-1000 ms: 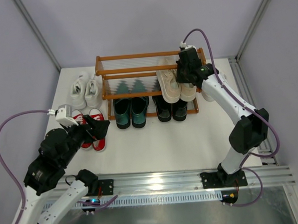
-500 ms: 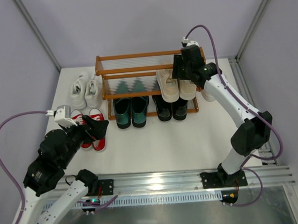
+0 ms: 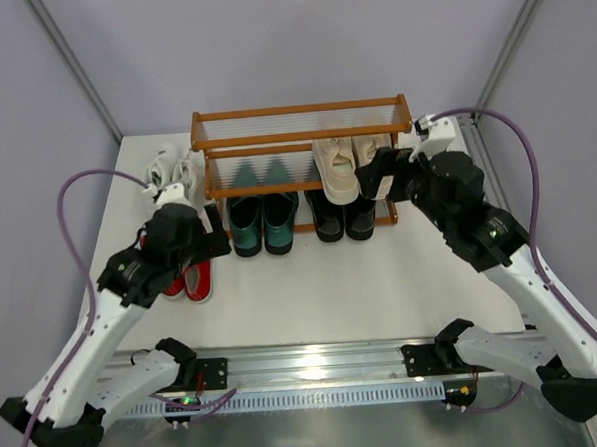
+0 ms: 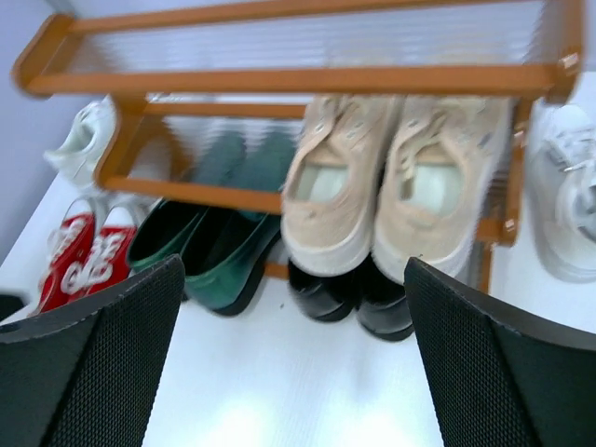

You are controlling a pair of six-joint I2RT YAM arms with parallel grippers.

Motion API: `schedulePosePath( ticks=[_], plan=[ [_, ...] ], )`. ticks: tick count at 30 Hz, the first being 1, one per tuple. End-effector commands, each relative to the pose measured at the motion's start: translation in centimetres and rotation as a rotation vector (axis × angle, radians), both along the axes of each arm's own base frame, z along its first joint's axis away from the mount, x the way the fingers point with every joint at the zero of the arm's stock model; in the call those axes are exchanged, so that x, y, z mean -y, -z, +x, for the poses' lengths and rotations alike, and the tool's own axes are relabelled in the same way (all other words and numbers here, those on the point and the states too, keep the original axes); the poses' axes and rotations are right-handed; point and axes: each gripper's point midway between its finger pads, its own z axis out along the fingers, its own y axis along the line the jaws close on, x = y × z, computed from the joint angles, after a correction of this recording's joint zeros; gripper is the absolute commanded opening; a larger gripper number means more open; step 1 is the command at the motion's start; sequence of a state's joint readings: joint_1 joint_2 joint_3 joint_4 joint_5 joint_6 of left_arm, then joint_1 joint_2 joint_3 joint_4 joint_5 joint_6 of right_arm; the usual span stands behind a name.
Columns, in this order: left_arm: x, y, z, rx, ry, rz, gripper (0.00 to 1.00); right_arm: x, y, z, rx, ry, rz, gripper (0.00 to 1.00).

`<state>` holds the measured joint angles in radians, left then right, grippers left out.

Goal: Place and organize the shoes onto the shoe shelf

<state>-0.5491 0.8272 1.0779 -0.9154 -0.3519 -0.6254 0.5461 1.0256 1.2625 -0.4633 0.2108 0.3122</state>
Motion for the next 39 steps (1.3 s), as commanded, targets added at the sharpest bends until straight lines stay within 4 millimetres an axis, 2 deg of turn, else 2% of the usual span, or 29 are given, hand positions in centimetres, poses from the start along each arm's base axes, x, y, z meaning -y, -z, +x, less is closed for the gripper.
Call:
schedulePosePath(
  ticks=[1, 2, 3, 4, 5, 6, 7, 8, 10, 12, 13, 17, 23, 24, 30, 34, 37, 38, 39],
  plan=[
    [-1.6, 3.8, 0.8, -0.162, -0.039, 0.195, 1.00, -2.8, 3.1, -3.4, -0.022, -0.108, -0.035, 1.00],
    [-2.3, 4.5, 1.3, -0.192, -0.057, 0.226, 1.00, -3.7, 3.8, -4.5, -0.027, -0.141, -0.038, 1.00],
    [-2.5, 5.2, 1.7, -0.230, -0.060, 0.233, 1.00, -5.3, 4.1, -6.7, -0.024, -0.206, -0.030, 1.00],
    [-2.9, 6.4, 2.0, -0.300, -0.066, 0.245, 1.00, -6.0, 6.0, -7.6, -0.053, -0.231, -0.049, 1.00],
    [-4.6, 6.8, 2.5, -0.333, -0.109, 0.250, 1.00, -6.5, 6.8, -8.4, -0.076, -0.245, -0.037, 1.00],
    [-5.2, 7.2, 2.8, -0.358, -0.115, 0.237, 1.00, -7.4, 7.4, -9.9, -0.083, -0.284, -0.028, 1.00],
    [-6.2, 7.4, 3.1, -0.371, -0.138, 0.234, 1.00, -7.7, 9.4, -10.6, -0.115, -0.303, -0.042, 1.00],
    [-8.1, 7.8, 3.2, -0.400, -0.212, 0.228, 1.00, -8.2, 9.9, -11.3, -0.130, -0.320, -0.015, 1.00],
    [-8.5, 8.5, 3.4, -0.411, -0.207, 0.220, 1.00, -8.5, 12.0, -12.7, -0.163, -0.353, -0.008, 1.00],
    [-10.4, 9.7, 3.5, -0.445, -0.258, 0.258, 1.00, -8.8, 12.8, -13.5, -0.182, -0.374, 0.027, 1.00],
    [-10.5, 10.1, 3.5, -0.465, -0.258, 0.255, 1.00, -8.9, 13.4, -14.1, -0.192, -0.399, 0.032, 1.00],
    [-9.9, 12.2, 3.9, -0.533, -0.194, 0.257, 1.00, -8.5, 13.6, -14.9, -0.190, -0.423, 0.028, 1.00],
    [-9.8, 14.6, 4.6, -0.619, -0.151, 0.273, 1.00, -7.6, 13.1, -15.1, -0.161, -0.426, 0.019, 1.00],
    [-9.8, 15.6, 4.6, -0.657, -0.141, 0.279, 1.00, -7.5, 12.8, -15.2, -0.154, -0.425, 0.028, 1.00],
    [-9.2, 18.2, 4.8, -0.751, -0.092, 0.264, 0.98, -7.2, 14.0, -15.4, -0.167, -0.420, 0.035, 1.00],
    [-8.7, 20.0, 4.0, -0.831, -0.072, 0.219, 0.79, -6.9, 14.7, -15.5, -0.174, -0.413, 0.037, 1.00],
    [-8.2, 20.6, 3.2, -0.860, -0.065, 0.190, 0.50, -6.5, 14.9, -15.5, -0.174, -0.405, 0.037, 1.00],
    [-8.2, 20.7, 3.0, -0.868, -0.066, 0.185, 0.29, -6.4, 15.0, -15.5, -0.176, -0.401, 0.034, 1.00],
    [-8.0, 20.7, 2.9, -0.873, -0.071, 0.173, 0.18, -6.3, 14.9, -15.5, -0.172, -0.400, 0.036, 1.00]
  ],
)
